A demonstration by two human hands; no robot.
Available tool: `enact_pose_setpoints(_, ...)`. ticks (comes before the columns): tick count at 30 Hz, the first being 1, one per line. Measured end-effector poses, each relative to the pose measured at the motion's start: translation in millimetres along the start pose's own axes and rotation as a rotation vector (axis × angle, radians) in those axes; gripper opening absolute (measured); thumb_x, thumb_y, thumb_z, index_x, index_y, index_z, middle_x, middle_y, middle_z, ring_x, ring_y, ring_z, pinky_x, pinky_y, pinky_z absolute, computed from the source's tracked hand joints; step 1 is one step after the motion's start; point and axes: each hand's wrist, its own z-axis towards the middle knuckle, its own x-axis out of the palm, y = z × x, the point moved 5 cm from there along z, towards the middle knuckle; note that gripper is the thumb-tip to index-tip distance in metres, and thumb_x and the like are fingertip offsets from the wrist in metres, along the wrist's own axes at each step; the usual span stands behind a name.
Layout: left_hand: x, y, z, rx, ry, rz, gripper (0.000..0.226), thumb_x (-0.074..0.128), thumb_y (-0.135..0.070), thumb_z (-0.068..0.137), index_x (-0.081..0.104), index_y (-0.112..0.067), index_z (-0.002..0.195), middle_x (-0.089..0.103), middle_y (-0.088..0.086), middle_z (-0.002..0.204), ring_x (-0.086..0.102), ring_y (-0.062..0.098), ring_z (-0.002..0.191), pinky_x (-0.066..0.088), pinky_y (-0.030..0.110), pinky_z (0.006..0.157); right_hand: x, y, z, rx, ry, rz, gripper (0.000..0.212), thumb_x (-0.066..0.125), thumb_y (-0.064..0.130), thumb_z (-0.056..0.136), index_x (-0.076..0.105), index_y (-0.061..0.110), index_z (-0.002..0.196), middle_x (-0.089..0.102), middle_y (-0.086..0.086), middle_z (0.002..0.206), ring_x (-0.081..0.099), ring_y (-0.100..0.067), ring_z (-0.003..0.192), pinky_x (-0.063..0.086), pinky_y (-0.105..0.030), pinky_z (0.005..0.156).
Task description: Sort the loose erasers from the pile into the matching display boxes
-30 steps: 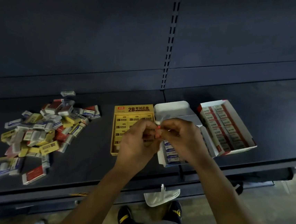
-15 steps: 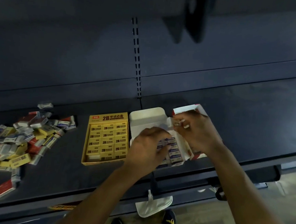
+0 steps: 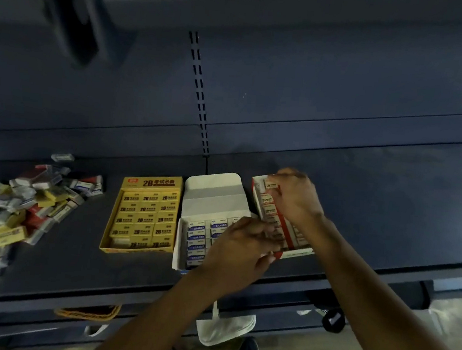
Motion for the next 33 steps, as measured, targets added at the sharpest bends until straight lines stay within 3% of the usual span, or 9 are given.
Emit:
enact_pose_setpoints(5,-1.6,-4.7,-0.8,-0.023,0.018,0.02,0.02,0.063,-0.026,0.079,0.075,-0.026,0.096,0.064,-0.002,0.115,0.057,0.019,0.106,0.047,0.03,0.09,10.8,-0.3,4.3,-0.011,-0.076,0.058,0.016,0.054,0.001,0.086,0.069,0.003,0.09,0.063,-0.011,0.099,0.061,-0.026,0.084,0.051,-0.034,0.078)
enact_pose_setpoints(8,-2.3,-5.7,0.4,-0.032,0.031,0.026,0.019,0.061,-0.027,0.08,0.075,-0.027,0.094,0.063,-0.002,0.115,0.058,0.018,0.105,0.046,0.027,0.089,10.2,1.7,6.3,-0.029,-0.083,0.089,0.013,0.056,0.006,0.088,0.068,0.006,0.083,0.061,-0.008,0.098,0.059,-0.023,0.083,0.047,-0.026,0.074)
enact_pose_setpoints(10,-1.9,-5.3,0.5,-0.037,0.047,0.022,0.019,0.061,-0.027,0.081,0.075,-0.027,0.095,0.063,-0.002,0.117,0.058,0.019,0.107,0.045,0.026,0.09,9.8,5.5,6.3,-0.068,-0.037,0.083,0.014,0.056,0.011,0.088,0.07,0.01,0.086,0.059,-0.005,0.102,0.058,-0.018,0.084,0.046,-0.022,0.075)
enact_pose_setpoints(13,-2.1,-5.0,0.5,-0.035,0.061,0.02,0.018,0.064,-0.025,0.083,0.074,-0.027,0.097,0.062,-0.001,0.119,0.056,0.018,0.109,0.044,0.026,0.091,10.3,10.3,5.6,-0.121,-0.01,0.047,0.014,0.056,0.013,0.087,0.069,0.013,0.091,0.059,-0.004,0.106,0.056,-0.017,0.091,0.045,-0.027,0.084)
enact_pose_setpoints(20,-2.6,-5.7,1.9,0.001,0.038,0.031,0.018,0.059,-0.028,0.086,0.074,-0.027,0.095,0.063,-0.003,0.114,0.05,0.018,0.111,0.044,0.027,0.09,11.6,7.8,8.0,-0.128,-0.021,0.054,0.014,0.057,0.013,0.09,0.071,0.012,0.09,0.06,-0.005,0.105,0.054,-0.018,0.096,0.04,-0.023,0.081)
enact_pose_setpoints(23,-4.0,-7.4,0.8,0.011,0.005,0.038,0.024,0.056,-0.032,0.084,0.074,-0.025,0.098,0.065,-0.002,0.112,0.054,0.018,0.107,0.046,0.028,0.09,8.1,9.8,8.2,-0.103,-0.023,0.048,0.015,0.057,0.012,0.088,0.071,0.012,0.089,0.062,-0.006,0.104,0.054,-0.018,0.094,0.04,-0.021,0.072)
enact_pose_setpoints(26,-12.6,-1.0,-2.1,-0.079,-0.034,0.01,0.035,0.061,-0.031,0.08,0.067,-0.021,0.113,0.062,0.0,0.119,0.054,0.019,0.109,0.047,0.029,0.091,2.1,25.0,6.3,-0.114,-0.072,0.066,0.018,0.055,0.012,0.087,0.071,0.014,0.095,0.064,-0.004,0.104,0.054,-0.021,0.097,0.044,-0.026,0.07)
enact_pose_setpoints(29,-28.6,15.0,-7.1,-0.159,-0.097,0.112,0.034,0.069,-0.02,0.073,0.068,-0.017,0.107,0.065,0.004,0.11,0.06,0.024,0.099,0.052,0.033,0.083,3.9,48.0,2.5,-0.137,-0.063,0.092,0.022,0.05,0.017,0.091,0.068,0.014,0.102,0.061,-0.003,0.108,0.051,-0.02,0.102,0.042,-0.027,0.074)
enact_pose_setpoints(33,-46.9,43.7,-23.1,-0.297,-0.124,0.289,0.032,0.069,-0.022,0.073,0.068,-0.013,0.103,0.066,0.008,0.101,0.061,0.029,0.092,0.056,0.039,0.073,17.4,80.5,-4.8,-0.228,-0.008,0.088,0.023,0.051,0.022,0.091,0.065,0.012,0.106,0.06,-0.006,0.112,0.048,-0.023,0.106,0.04,-0.03,0.081)
